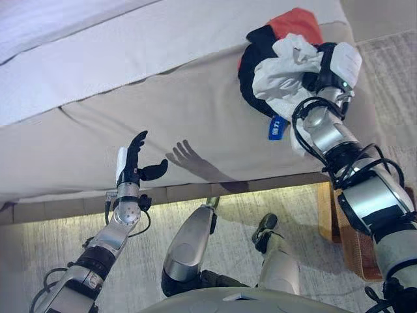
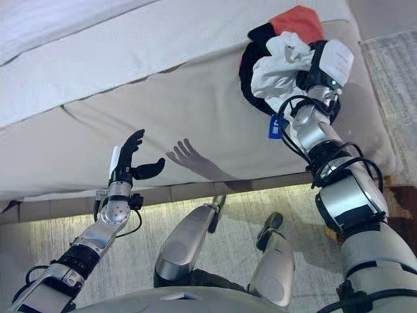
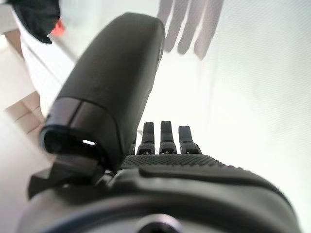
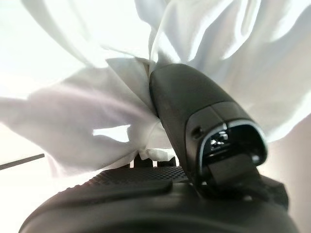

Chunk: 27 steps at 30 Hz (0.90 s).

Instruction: Pick up the clothes from the bed and place them into the basket

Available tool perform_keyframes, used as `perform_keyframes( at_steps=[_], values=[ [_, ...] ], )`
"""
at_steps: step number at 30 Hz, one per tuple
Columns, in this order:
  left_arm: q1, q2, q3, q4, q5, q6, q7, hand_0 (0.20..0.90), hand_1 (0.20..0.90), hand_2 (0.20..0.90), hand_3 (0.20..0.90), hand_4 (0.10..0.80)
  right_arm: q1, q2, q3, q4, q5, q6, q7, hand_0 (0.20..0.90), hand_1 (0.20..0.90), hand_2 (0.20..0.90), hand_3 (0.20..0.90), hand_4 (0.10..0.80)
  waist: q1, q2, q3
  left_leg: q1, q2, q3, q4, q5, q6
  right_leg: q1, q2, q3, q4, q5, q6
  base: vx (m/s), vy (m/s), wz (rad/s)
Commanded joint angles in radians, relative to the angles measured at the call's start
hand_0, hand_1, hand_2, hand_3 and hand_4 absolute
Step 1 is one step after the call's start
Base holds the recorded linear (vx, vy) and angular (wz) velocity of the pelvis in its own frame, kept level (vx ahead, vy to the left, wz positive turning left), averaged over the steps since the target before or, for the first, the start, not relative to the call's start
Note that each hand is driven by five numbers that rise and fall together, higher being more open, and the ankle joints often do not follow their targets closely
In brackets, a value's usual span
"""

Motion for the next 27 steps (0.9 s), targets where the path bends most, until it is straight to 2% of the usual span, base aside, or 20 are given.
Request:
perform_keyframes(
  at_steps=[1,7,15,22,27],
  values=[
    [0.038,0.034,0.025,0.019,0.032,-0.045,0.012,0.9,0.9,0.9,0.9,0.8,-0.007,-0.102,0.005,-0.132,-0.039,-0.084,-0.089,0.3,0.3,0.3,0.2,0.1,-0.044,-0.074,-0.267,0.014,0.03,0.043,-0.049,-0.048,0.001,0.069,0.021,0.006,-0.037,-0.042,-0.009,0.077,-0.001,-0.22],
    [0.055,0.022,0.021,0.057,0.042,-0.026,0.014,0.9,0.9,0.9,0.9,0.8,0.064,-0.209,-0.081,-0.176,-0.001,-0.137,-0.044,0.3,0.3,0.3,0.2,0.1,-0.107,-0.097,-0.363,0.12,0.071,0.087,-0.181,-0.016,-0.022,0.123,0.059,0.043,-0.155,0.004,0.012,0.092,-0.005,-0.2],
    [0.036,0.006,0.033,0.138,0.052,-0.054,0.029,0.9,0.9,0.9,0.9,0.8,0.19,-0.323,-0.194,-0.165,0.008,-0.147,0.009,0.3,0.3,0.3,0.2,0.1,-0.189,-0.114,-0.412,0.202,0.103,0.149,-0.3,0.017,-0.046,0.16,0.099,0.091,-0.24,0.031,0.017,0.044,-0.036,-0.3],
    [0.004,0.002,0.028,0.166,0.068,-0.052,0.014,0.9,0.9,0.9,0.9,0.8,0.327,-0.342,-0.314,-0.114,0.086,-0.172,0.071,0.3,0.3,0.3,0.2,0.1,-0.252,-0.113,-0.412,0.225,0.116,0.187,-0.322,0.016,-0.054,0.155,0.123,0.144,-0.271,0.042,0.013,0.014,-0.053,-0.17],
    [-0.004,-0.016,0.022,0.164,0.076,-0.042,0.019,0.9,0.9,0.9,0.9,0.8,0.343,-0.342,-0.306,-0.131,0.075,-0.195,0.14,0.3,0.3,0.3,0.2,0.1,-0.272,-0.109,-0.407,0.245,0.12,0.214,-0.327,0.01,-0.059,0.163,0.128,0.159,-0.303,0.058,0.011,0.012,-0.016,-0.32]
  ],
)
